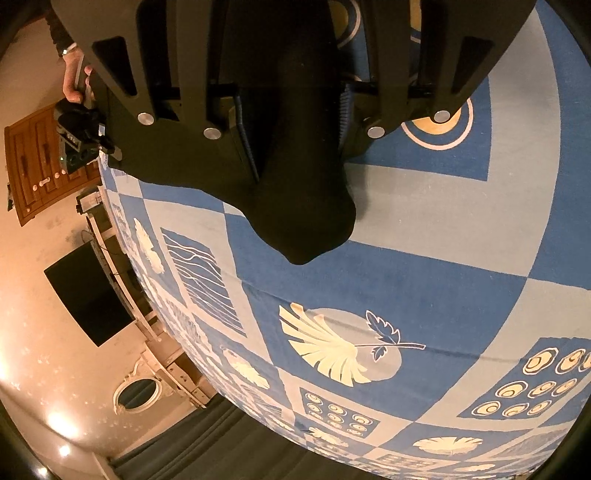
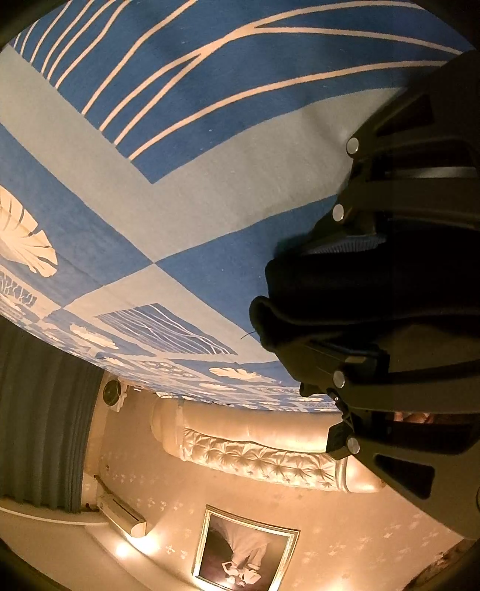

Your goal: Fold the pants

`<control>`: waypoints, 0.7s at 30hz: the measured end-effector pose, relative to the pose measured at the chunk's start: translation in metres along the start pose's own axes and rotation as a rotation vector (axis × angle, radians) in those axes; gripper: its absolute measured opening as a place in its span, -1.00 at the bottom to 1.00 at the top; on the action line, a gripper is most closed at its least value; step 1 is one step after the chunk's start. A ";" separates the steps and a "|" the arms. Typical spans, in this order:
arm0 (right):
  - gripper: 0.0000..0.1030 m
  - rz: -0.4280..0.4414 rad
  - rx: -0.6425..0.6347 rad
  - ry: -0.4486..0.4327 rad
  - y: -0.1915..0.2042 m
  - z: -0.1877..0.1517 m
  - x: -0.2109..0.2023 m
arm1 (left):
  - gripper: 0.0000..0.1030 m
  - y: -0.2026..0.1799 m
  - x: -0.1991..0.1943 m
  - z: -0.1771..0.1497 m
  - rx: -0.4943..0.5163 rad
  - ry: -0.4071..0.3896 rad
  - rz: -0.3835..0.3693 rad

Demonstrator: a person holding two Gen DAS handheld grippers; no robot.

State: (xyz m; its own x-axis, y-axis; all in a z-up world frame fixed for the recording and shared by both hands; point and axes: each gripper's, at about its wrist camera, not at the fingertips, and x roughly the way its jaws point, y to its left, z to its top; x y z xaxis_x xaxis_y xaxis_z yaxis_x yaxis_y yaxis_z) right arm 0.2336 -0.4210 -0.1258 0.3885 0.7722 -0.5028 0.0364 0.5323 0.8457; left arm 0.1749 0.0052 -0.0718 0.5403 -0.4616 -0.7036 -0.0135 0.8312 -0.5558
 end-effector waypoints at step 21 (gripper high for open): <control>-0.28 0.001 0.009 -0.021 -0.001 -0.005 -0.003 | -0.29 -0.008 0.000 0.003 0.016 -0.006 0.042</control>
State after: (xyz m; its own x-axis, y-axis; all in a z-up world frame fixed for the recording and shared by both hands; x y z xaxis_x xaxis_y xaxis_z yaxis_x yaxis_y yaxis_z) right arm 0.2278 -0.4221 -0.1262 0.4077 0.7650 -0.4986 0.0449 0.5285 0.8477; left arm 0.1770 -0.0003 -0.0662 0.5445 -0.4244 -0.7235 -0.0232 0.8546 -0.5187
